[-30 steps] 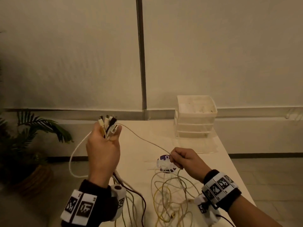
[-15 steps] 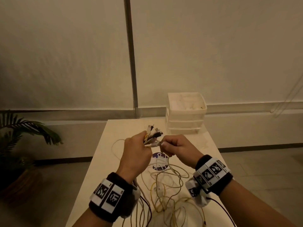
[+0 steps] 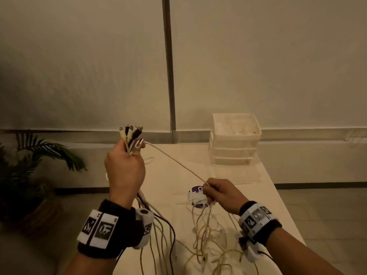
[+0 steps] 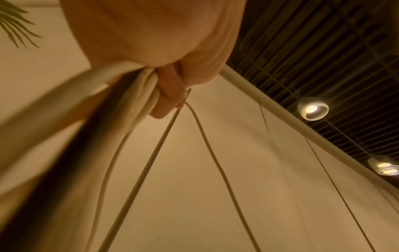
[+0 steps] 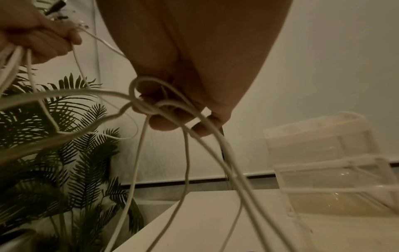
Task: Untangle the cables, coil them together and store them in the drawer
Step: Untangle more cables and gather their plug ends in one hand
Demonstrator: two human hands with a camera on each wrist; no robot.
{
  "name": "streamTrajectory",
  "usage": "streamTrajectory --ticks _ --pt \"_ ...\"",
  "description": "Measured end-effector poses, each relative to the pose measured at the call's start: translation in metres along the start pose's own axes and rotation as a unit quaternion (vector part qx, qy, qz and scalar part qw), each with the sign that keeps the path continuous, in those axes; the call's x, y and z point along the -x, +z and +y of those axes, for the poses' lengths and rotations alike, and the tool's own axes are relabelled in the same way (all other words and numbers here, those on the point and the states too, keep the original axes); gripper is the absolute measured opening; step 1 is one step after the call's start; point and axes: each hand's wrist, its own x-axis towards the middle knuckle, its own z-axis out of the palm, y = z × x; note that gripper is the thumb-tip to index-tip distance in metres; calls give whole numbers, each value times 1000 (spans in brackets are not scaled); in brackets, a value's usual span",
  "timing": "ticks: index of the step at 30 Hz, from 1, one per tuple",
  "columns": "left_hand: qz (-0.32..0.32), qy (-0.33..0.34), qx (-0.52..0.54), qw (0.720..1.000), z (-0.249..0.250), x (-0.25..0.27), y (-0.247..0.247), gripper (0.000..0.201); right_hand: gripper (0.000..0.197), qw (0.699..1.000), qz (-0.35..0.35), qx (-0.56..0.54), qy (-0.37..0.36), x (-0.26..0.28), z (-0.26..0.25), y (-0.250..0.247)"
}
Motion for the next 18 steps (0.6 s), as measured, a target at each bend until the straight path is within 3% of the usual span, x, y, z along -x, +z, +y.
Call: streamTrajectory --ticks 3,6,11,13,15,18 --pt "34 -15 8 999 -8 -8 -8 22 14 1000 -20 -7 -10 3 2 -6" --pt "39 -24 2 999 -10 -9 -10 22 24 999 -30 37 -19 3 5 -8" --pt "47 -7 29 998 -1 -6 -12 24 16 995 11 102 -20 3 14 -4" --pt "42 -6 45 998 -1 -8 -13 33 26 990 36 134 -41 4 21 -6" --pt "34 -8 66 997 -2 -11 -15 38 38 988 60 142 -31 5 29 -8" --pt "13 -17 55 998 -2 -10 -13 29 31 988 66 139 20 8 35 -11"
